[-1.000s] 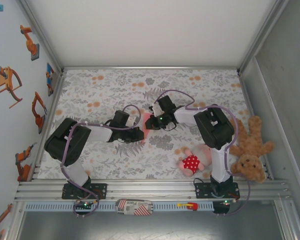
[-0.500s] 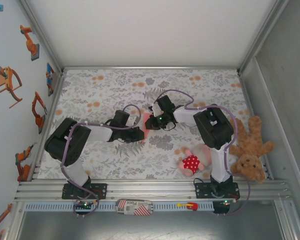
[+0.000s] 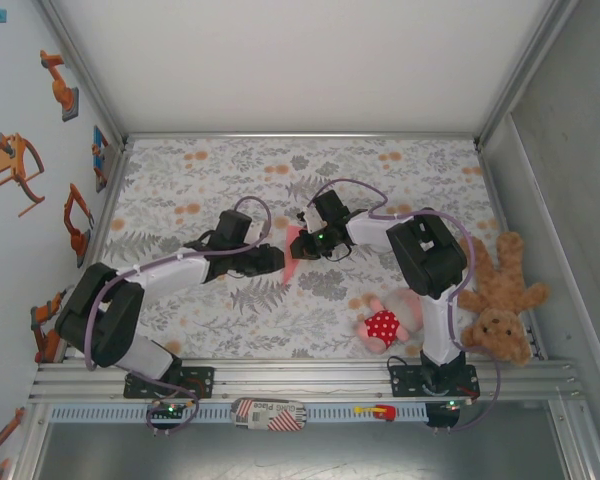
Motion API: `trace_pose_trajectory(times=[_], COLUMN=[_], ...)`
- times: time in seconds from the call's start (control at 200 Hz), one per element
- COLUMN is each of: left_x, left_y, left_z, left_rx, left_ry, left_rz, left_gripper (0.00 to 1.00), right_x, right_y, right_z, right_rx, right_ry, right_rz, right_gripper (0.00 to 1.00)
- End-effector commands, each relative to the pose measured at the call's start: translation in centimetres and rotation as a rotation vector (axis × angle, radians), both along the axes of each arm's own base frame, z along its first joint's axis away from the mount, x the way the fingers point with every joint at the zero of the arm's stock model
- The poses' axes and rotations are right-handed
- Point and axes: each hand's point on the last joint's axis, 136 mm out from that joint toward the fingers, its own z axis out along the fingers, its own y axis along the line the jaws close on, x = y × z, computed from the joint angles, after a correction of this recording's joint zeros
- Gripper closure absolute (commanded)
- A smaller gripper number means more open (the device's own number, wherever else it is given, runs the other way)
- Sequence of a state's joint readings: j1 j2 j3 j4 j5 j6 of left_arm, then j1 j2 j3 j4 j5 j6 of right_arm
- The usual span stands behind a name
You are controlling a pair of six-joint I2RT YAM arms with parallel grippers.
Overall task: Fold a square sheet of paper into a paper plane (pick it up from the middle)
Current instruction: Fold the wing for the fifth time at the center of the table.
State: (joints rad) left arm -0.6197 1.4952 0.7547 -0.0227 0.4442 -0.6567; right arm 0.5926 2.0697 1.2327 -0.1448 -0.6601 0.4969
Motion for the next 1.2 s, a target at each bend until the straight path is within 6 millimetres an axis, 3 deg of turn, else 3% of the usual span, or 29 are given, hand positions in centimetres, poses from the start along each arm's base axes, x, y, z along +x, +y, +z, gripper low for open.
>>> trace_pose_trajectory(times=[0.0,0.15,0.411,0.781,1.192], left_x=[0.2,0.5,0.7,0.9,-0.4], left_y=[-1.0,-2.6,-2.4,-2.7,-2.1], left_z=[0.7,-0.1,-2.8,-4.5,-6.2], left_rx=[-0.009,-0.002,0.081,0.09,0.11], left_ry=[0.009,0.052,0.129,0.193,0.242], left_rz=[0.006,-0.005,0.03,0.062,0.075], left_gripper=[0.76,0.86,0.96,0.98,0.98], right_x=[-0.1,0.0,0.0,0.0,0.1], right_y=[-0.8,-0.7,-0.6,-0.6,-0.7], right_z=[-1.9,-1.8,-1.6,-1.7,-1.9], right_rx=[-0.072,-0.064,-0.06,-0.061,-0.069], right_ry=[0.011,0.012,0.011,0.015,0.019], right_rz=[-0.012,-0.016,-0.016,-0.016,-0.027], right_gripper=[0.89,0.9,0.9,0.9,0.9])
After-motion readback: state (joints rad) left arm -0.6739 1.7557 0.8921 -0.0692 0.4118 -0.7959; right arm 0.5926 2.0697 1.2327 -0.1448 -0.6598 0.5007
